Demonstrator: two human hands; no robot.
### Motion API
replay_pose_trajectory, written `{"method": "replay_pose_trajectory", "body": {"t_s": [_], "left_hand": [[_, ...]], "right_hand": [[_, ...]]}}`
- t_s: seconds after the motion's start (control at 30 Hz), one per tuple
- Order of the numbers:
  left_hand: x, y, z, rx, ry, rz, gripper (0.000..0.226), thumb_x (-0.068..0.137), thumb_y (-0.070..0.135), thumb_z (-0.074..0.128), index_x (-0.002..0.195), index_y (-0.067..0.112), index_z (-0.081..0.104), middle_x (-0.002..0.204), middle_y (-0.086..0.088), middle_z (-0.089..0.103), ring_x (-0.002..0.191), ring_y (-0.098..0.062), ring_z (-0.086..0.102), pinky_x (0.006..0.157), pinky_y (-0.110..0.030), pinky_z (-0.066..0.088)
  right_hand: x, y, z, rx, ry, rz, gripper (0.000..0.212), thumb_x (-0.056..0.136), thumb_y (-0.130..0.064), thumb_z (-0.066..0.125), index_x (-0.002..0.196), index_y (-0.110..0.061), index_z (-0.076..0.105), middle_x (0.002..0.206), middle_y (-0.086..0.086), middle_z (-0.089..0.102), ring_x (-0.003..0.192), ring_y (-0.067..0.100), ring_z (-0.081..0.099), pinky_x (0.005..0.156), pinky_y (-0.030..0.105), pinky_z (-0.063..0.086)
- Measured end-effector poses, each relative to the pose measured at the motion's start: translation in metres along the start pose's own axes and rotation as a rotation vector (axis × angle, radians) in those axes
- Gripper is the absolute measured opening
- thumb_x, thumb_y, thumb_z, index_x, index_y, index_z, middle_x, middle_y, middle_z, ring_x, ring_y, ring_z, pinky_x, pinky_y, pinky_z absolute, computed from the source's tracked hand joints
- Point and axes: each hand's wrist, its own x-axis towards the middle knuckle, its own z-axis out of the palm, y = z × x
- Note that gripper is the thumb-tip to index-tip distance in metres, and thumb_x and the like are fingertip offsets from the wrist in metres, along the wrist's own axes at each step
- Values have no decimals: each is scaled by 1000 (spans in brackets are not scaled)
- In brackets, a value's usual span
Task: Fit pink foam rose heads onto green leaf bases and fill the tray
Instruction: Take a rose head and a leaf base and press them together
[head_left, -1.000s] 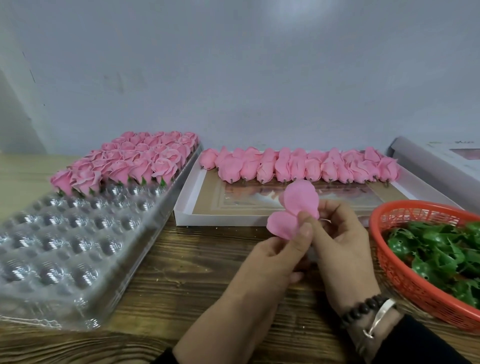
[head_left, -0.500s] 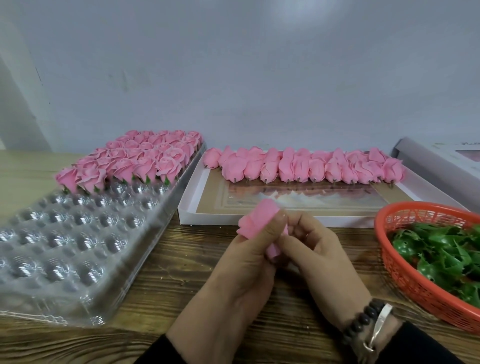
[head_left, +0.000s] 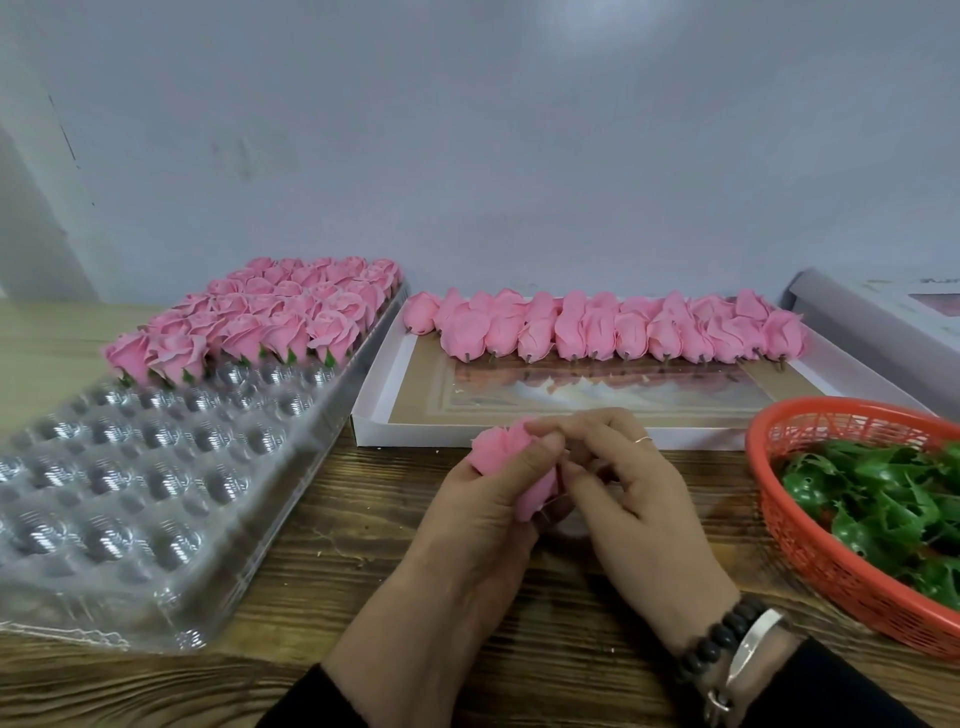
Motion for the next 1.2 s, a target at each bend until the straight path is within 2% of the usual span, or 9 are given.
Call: {"method": "replay_pose_trajectory", "body": {"t_s": [0.13,0.23,0.37,0.47,0.6,0.73,0.9,1.0,1.2], "left_hand": [[2,2,-3,-24,63,-21,30,65,7,66,95,2,67,98,-18,69,90,-25,65,89,-38,48],[3,4,2,-71,106,-8,30,65,6,65,95,0,65,92,-19,68,87,-25,65,91,-41,48],[5,7,1,-144,241,55,25,56,7,67,80,4,60,62,-8,63,60,-16,62,61,-27,54],[2,8,0,-156,210,20,13,60,9,66,71,3,61,62,-9,59,63,-21,59,69,-34,53],[1,8,3,-169,162,7,12,60,7,66,48,7,67,54,-10,58,48,-20,60,53,-32,55],[2,9,1,-145,149,19,13,58,5,67,46,11,68,54,-8,59,50,-17,62,55,-32,56],[3,10,0,-115,136,37,13,58,6,66,46,11,68,53,-7,60,52,-16,63,51,-28,54],[3,9,0,-128,144,51,2,58,4,65,58,6,66,58,-9,62,54,-18,64,53,-32,57],[3,11,-2,-28,195,111,43,51,8,69,93,6,59,54,-3,58,49,-13,59,49,-24,53]], "right_hand": [[2,-2,-3,12,-90,15,54,81,16,49,101,-31,65,98,-4,52,88,-5,53,78,5,39],[-1,1,-1,-30,-15,-16,48,82,8,55,100,-36,57,96,-5,57,87,-2,54,73,4,40],[-4,6,1,-172,68,-31,22,73,-10,72,75,-23,54,77,-9,57,76,4,53,67,8,39],[-5,6,3,-303,-43,-78,20,69,-21,77,69,-21,58,71,-12,51,74,1,50,67,12,40],[-5,5,2,-387,-119,-77,22,73,-20,74,67,-32,57,67,-12,51,76,5,51,68,17,41],[-5,6,2,-359,-154,-24,24,76,-16,72,65,-31,57,67,-10,53,76,-5,51,65,5,34],[-4,6,1,-246,-190,61,25,77,-15,72,63,-30,58,65,-8,54,71,1,51,63,10,36],[-4,5,1,-190,-210,84,26,78,-13,71,62,-29,58,63,-8,53,65,3,50,61,12,36],[-4,4,1,-184,-242,84,31,79,-13,70,58,-29,54,65,-1,56,62,6,50,61,20,39]]}}
